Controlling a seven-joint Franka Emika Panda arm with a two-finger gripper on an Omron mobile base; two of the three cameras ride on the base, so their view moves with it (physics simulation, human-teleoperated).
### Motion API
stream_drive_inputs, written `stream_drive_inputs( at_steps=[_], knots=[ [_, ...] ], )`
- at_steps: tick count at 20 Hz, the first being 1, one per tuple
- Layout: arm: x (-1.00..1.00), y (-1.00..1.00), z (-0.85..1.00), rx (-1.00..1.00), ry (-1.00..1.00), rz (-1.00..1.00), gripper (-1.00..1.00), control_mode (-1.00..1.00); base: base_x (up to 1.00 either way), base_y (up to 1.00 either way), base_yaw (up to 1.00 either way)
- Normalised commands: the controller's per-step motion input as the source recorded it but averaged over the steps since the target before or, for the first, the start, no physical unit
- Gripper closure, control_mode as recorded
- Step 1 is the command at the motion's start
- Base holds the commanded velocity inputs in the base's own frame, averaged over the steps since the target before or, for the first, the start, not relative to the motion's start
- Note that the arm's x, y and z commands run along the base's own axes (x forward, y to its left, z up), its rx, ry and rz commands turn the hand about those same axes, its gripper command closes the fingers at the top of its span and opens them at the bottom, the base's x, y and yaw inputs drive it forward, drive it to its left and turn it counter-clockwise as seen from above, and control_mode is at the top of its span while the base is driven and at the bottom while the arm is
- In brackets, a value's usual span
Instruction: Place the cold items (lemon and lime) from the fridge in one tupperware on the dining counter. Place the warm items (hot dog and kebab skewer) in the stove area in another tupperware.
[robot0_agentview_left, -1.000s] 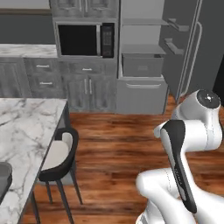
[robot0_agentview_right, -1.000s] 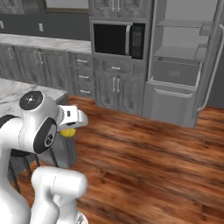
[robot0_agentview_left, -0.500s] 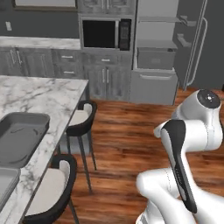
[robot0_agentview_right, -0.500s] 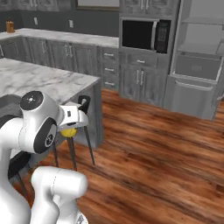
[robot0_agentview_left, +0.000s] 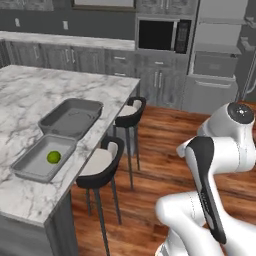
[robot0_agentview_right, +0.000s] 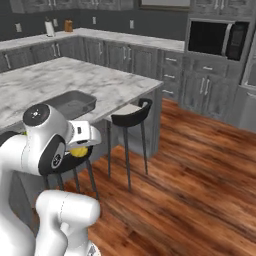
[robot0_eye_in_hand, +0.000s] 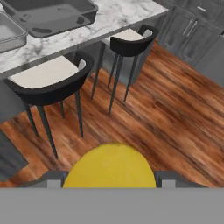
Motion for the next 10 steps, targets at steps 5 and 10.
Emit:
stream_drive_inputs(
  at_steps=[5,10],
  knots=[
    [0.0,0.0,0.0,0.0,0.0,0.0,1.0,1.0,-0.07,0.7,0.22],
    [0.0,0.0,0.0,0.0,0.0,0.0,1.0,1.0,0.01,0.39,0.1]
  ],
)
